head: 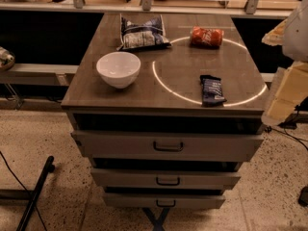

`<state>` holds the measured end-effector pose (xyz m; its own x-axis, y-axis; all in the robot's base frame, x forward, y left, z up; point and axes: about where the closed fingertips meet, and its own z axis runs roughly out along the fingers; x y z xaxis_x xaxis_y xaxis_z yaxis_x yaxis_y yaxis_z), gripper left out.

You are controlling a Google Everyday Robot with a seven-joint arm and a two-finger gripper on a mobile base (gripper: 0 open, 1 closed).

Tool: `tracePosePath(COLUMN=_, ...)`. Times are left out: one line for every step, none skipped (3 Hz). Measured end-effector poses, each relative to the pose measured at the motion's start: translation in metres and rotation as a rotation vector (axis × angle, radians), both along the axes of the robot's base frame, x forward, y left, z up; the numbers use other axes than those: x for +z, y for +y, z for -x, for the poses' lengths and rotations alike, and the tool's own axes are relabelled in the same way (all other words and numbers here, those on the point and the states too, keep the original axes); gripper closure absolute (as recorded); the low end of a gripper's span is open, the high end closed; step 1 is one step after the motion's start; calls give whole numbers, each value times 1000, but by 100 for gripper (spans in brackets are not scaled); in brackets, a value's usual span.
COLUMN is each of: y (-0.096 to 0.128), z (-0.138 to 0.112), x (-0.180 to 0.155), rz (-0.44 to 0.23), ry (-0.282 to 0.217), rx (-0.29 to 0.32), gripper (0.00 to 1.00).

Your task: Place rxbar blueberry into white bowl

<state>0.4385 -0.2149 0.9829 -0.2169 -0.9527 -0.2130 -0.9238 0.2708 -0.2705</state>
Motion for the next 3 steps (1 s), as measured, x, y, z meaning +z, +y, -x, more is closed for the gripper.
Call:
tracePosePath(y=0, z=0, x=0, rz=0, ry=0, rx=0, gripper=0)
tracePosePath(y=2, z=-9, x=0, rz=11, ry=-3, rx=34, gripper=0)
tracePosePath(y=6, z=-38, x=-12, rz=-31, ry=-5, rx=91, gripper=0)
